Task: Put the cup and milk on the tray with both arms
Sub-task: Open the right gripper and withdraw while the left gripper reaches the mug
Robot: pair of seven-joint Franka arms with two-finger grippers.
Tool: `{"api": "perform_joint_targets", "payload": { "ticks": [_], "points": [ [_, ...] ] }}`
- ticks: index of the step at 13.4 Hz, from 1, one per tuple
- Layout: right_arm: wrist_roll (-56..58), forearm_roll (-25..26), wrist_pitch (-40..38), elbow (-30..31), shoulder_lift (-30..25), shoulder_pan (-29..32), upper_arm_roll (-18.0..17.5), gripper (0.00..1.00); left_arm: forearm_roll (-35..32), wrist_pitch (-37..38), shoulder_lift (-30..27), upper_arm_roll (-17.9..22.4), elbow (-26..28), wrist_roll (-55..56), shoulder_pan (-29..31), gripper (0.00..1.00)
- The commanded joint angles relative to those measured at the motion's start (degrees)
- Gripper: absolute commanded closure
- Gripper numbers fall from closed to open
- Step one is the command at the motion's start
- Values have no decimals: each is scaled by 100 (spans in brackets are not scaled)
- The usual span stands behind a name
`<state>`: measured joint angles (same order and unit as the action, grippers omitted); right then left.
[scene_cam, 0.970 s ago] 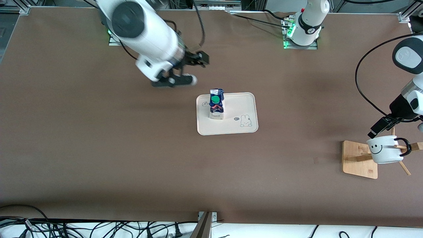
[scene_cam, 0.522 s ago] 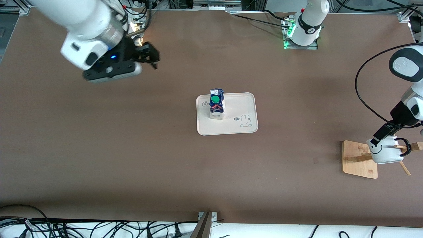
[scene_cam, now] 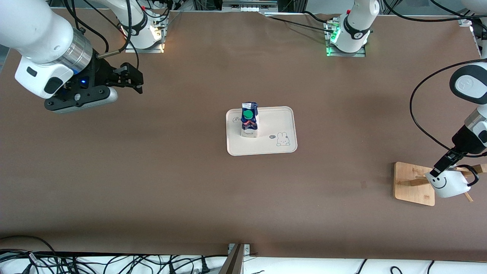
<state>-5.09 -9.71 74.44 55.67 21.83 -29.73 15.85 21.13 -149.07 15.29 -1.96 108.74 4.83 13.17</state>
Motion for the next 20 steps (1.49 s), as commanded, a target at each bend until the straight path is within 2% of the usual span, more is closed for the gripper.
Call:
{"api": "perform_joint_targets", "payload": {
  "ticks": [1,3,5,6,7,8,10,12,13,15,16,18,20],
  "points": [
    [655,241,167,-30,67,28,190,0,181,79,18,-59,-90,-184,55,53],
    [1078,277,185,-3,111,334,261,0,181,263,-78,-59,-72,-175,55,66],
    [1752,416,228,23,190,887,270,0,181,334,-96,-59,-63,-175,63,71],
    [2331,496,377,154,199,1142,270,0,181,430,-113,-59,-63,-158,63,84],
    [2711,479,605,320,156,1449,218,0,181,605,-175,-59,-63,-140,63,89],
    [2819,496,711,435,112,1687,61,0,181,807,-236,-59,-63,-114,63,100],
    [2803,619,844,891,-265,2188,-378,0,164,1316,-342,-59,-81,-105,63,100],
    [2724,794,1071,1365,-538,2742,-1028,0,129,1590,-403,-33,-90,-87,63,100],
    [2419,821,1186,1612,-652,2823,-1188,0,128,1722,-430,-33,-116,-87,63,100],
    [1698,865,1502,2025,-785,2815,-1381,0,85,2098,-456,-15,-143,-114,63,100],
    [1608,961,1669,2166,-794,2815,-1417,0,15,2275,-500,-24,-151,-140,63,100],
    [1563,1015,2081,2605,-969,3068,-1575,0,-572,2303,-500,-68,-308,-175,63,100],
    [1563,1024,2040,2783,-1084,3280,-1734,0,-628,2303,-465,-85,-415,-158,55,100]
  ]
}}
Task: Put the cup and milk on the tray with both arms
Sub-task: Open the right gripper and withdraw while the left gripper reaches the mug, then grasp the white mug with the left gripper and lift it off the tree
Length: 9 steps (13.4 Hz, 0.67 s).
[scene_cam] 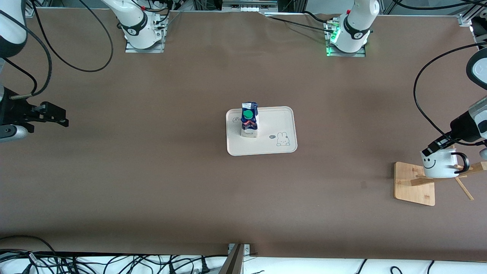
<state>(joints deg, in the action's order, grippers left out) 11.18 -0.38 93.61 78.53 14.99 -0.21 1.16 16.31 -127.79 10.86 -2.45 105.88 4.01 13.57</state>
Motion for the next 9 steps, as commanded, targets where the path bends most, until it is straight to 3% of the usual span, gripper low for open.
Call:
{"api": "perform_joint_targets", "payload": {
  "ticks": [1,5,9],
  "points": [
    [-54,108,96,470,-418,337,-266,0,-154,201,-48,-36,-137,-84,-3,100],
    [-54,301,-334,338,-436,276,-292,0,-155,1306,-40,-159,-505,-84,-30,100],
    [-896,355,-677,224,-462,57,-283,0,-215,1511,-5,-475,-839,-49,-74,100]
  ]
}}
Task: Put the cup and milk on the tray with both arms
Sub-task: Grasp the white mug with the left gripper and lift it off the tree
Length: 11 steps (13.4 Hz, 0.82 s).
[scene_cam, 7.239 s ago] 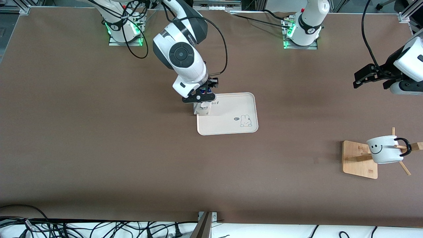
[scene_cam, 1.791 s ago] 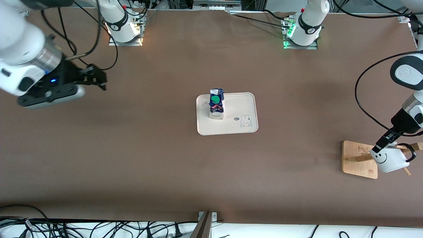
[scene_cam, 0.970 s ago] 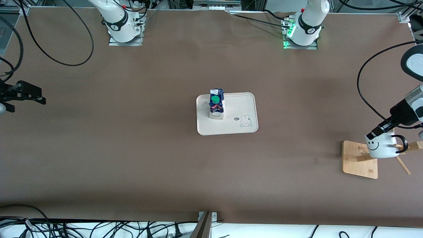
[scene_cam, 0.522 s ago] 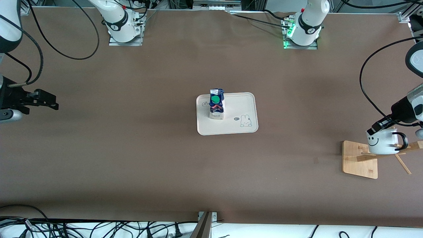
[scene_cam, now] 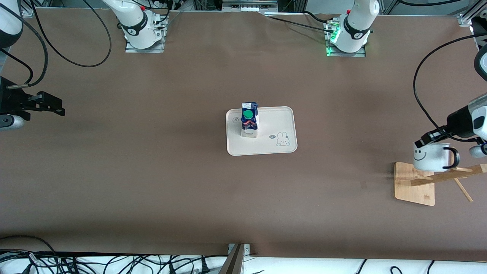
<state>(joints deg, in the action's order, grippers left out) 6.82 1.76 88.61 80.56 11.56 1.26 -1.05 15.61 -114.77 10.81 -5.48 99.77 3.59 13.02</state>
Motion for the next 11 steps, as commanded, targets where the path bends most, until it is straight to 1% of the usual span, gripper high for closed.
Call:
{"api": "perform_joint_targets", "payload": {
  "ticks": [1,3,5,6,8,9,10,11],
  "points": [
    [-488,140,-177,13,-119,-99,-54,0,-242,227,0,-312,-334,-7,-36,100],
    [-489,140,-133,13,-119,-99,-54,0,-226,620,9,-646,-676,-16,-62,100],
    [-489,140,-168,13,-128,-99,-45,0,-251,1191,105,-1146,-1019,36,-150,100],
    [-480,140,-177,13,-119,-99,-45,0,-252,1438,158,-1296,-1099,106,-211,100],
    [-471,140,-177,13,-119,-99,-45,0,-261,1781,281,-1368,-1065,570,-544,100],
    [-489,123,-177,13,-119,-99,-53,0,-261,1887,586,-1377,-1091,842,-798,100],
    [-532,105,-168,13,-119,-108,-54,0,-261,1880,911,-1368,-1135,1289,-1097,100],
    [-550,96,-160,30,-119,-117,-62,0,-269,1880,1106,-1351,-1240,1902,-1439,100]
  ]
}}
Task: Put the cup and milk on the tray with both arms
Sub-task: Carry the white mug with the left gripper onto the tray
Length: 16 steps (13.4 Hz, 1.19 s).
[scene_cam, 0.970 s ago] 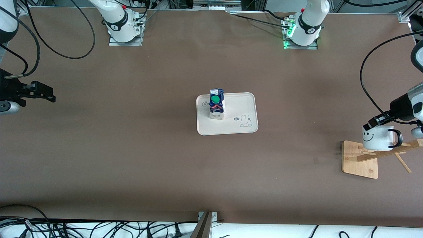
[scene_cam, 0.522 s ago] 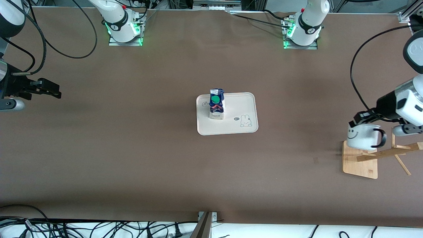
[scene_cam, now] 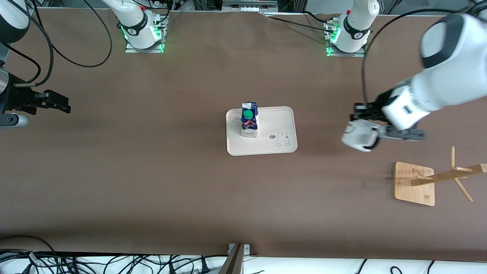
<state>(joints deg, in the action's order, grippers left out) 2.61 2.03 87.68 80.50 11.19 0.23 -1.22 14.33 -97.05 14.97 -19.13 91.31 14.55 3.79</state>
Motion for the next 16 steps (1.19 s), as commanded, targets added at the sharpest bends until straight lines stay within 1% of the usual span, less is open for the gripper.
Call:
{"api": "perform_joint_targets", "payload": {
  "ticks": [1,2,4,6,8,9,12,14,16],
  "points": [
    [-138,61,-84,62,-64,-31,-45,0,-228,125,927,41,-682,1439,-841,100],
    [-138,61,-75,71,-46,-75,-45,0,-342,151,1155,23,-841,1985,-1053,100],
    [-181,70,-14,71,-20,-67,-36,0,-300,160,1612,41,-904,3153,-1519,100],
    [-436,70,-5,88,-2,-67,-27,0,-273,152,2218,23,-1079,3956,-1827,100],
    [-454,87,117,123,-11,-58,-27,0,-256,117,2554,23,-1282,4747,-1978,100],
    [-454,87,240,193,-11,-49,-27,0,-143,99,2660,14,-1282,4864,-1987,100],
    [-437,78,390,246,-11,-14,-19,0,743,-6,2985,49,-1256,4768,-1865,100],
    [-428,105,390,211,-2,-14,-10,0,799,-375,3038,50,-1212,4759,-1855,100],
    [-437,105,320,185,-11,-14,8,0,808,-376,3144,50,-1212,4759,-1803,100]
  ]
}}
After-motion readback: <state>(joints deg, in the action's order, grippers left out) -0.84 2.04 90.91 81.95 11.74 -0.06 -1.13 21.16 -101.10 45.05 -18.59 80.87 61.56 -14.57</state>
